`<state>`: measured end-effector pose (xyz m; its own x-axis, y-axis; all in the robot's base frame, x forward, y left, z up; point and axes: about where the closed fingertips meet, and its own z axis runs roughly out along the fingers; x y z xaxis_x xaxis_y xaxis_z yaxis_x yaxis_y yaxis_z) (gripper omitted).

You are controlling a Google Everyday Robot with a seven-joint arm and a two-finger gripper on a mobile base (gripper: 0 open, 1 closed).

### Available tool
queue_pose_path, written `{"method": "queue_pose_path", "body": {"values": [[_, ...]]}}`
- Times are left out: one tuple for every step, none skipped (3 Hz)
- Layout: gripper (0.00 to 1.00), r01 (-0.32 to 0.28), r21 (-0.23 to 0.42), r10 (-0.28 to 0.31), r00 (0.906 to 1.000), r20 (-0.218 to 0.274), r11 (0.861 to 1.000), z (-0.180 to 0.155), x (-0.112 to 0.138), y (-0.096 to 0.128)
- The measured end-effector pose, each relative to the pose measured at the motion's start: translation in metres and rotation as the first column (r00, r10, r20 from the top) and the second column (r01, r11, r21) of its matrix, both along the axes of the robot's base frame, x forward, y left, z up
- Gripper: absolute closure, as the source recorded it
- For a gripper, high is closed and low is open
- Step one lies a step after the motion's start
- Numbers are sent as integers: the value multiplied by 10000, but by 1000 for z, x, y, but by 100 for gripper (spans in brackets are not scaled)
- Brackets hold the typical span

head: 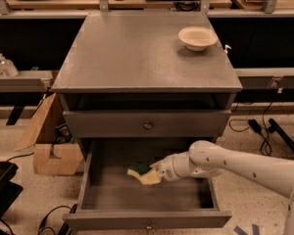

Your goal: Place sponge into middle drawer

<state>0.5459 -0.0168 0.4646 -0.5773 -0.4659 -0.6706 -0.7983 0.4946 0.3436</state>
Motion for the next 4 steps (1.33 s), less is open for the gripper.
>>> {"method": "queue_pose_path", "body": {"values": [[52, -30, 9, 30, 10000, -20, 10000, -1, -1, 2], [21, -72, 24, 72, 10000, -44, 10000, -2, -2, 4], [0, -98, 33, 98, 9999, -59, 9999, -2, -3, 6], [0, -103, 35, 103, 9999, -62, 9999, -2, -3, 6]]}}
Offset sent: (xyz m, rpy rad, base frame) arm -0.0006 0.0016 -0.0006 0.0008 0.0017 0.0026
